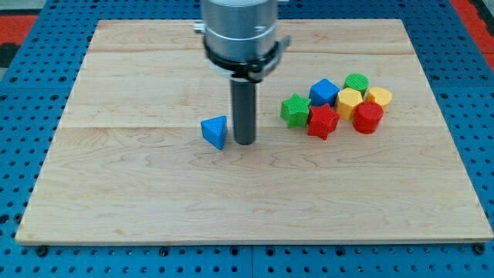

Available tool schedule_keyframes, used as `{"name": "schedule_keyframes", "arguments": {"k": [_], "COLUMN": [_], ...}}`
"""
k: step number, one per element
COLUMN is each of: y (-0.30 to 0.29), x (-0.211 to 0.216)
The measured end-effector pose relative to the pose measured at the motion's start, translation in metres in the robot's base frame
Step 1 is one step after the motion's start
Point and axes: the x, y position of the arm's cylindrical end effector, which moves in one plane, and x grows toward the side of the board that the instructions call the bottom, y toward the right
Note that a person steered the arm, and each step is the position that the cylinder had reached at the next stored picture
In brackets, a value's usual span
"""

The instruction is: Make a diagonal line with green blocks and the yellow hexagon

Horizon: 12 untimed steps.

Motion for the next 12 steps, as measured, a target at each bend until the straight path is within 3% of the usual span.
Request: {"name": "schedule_keyframes", "arguments": {"k": [1, 3, 4, 5, 6, 10, 12], "y": [0.05, 0.231, 0.246, 0.156, 0.066, 0.066, 0.169], "x": [0.015, 0.0, -0.018, -0.022, -0.053, -0.109, -0.163]}}
